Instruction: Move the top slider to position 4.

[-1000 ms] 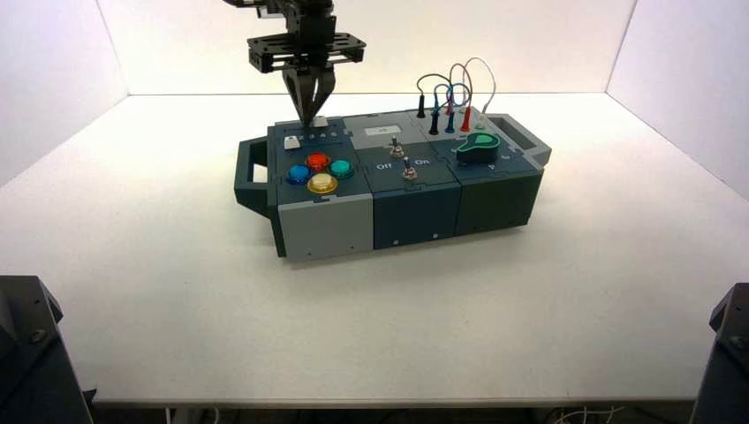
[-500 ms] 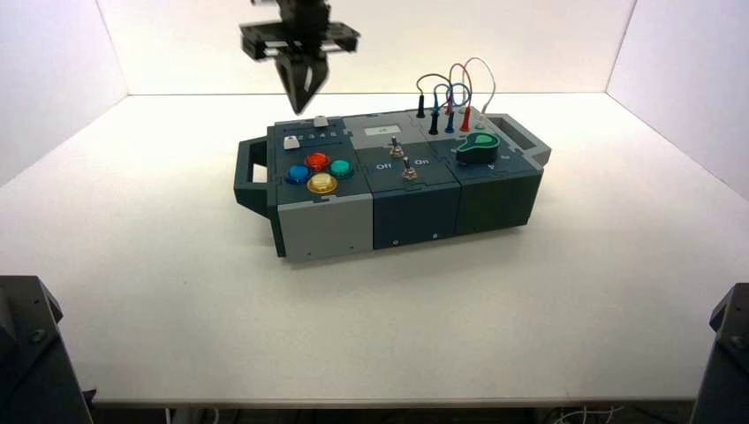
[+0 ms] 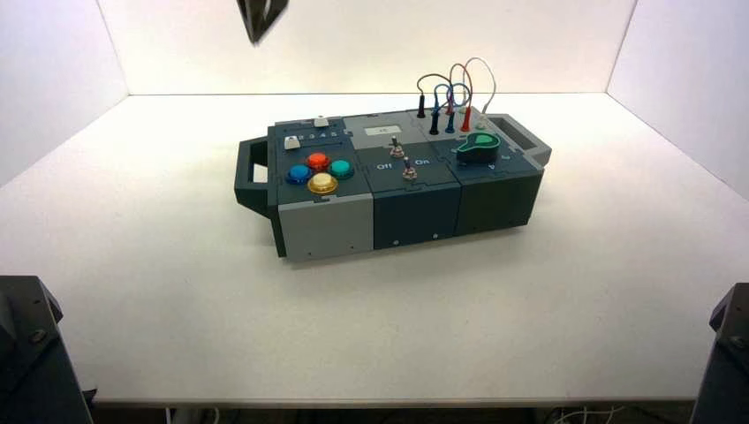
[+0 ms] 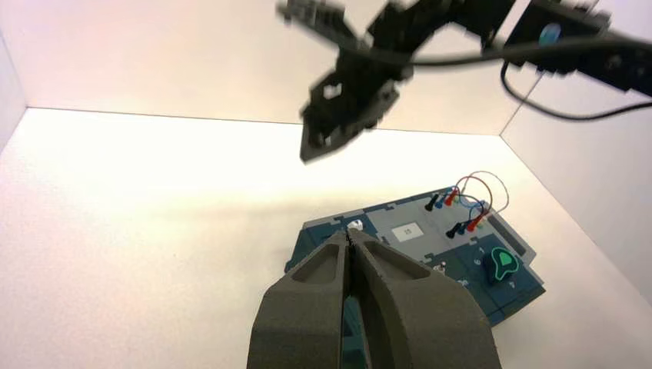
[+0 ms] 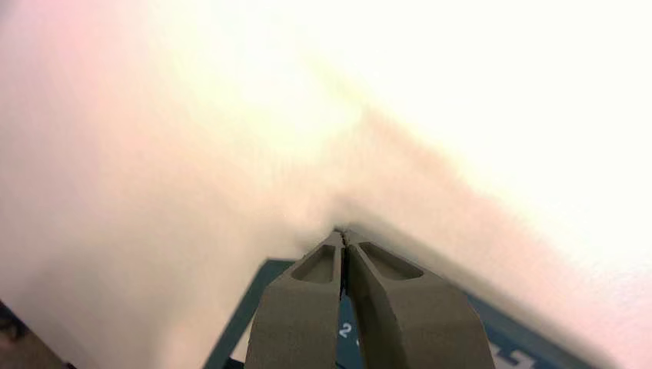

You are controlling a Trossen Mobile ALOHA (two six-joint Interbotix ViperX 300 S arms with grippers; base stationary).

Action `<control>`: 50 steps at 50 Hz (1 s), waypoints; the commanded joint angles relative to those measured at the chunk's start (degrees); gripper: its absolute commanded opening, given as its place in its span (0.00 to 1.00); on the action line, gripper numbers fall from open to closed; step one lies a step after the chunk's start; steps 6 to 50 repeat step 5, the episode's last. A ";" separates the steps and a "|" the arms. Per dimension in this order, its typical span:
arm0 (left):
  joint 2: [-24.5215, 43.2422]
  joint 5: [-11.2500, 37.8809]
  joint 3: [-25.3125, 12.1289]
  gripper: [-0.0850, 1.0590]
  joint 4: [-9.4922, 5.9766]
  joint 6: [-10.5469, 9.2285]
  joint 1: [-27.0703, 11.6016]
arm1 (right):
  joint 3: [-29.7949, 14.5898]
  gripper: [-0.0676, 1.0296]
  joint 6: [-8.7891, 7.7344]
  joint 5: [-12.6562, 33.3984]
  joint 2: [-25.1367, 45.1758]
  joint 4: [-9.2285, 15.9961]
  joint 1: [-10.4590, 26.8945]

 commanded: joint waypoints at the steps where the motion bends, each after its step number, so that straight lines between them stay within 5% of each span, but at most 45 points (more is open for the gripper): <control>1: 0.79 -0.70 -0.79 0.05 -0.26 0.18 0.26 | -8.79 0.04 -1.14 3.08 0.53 0.09 0.70; 5: 0.79 -0.70 -0.79 0.05 -0.26 0.18 0.26 | -12.74 0.04 -1.49 4.39 2.11 0.18 0.88; 50: 0.79 -0.70 -0.79 0.05 -0.26 0.18 0.26 | -12.74 0.04 -1.49 4.39 2.11 0.18 0.88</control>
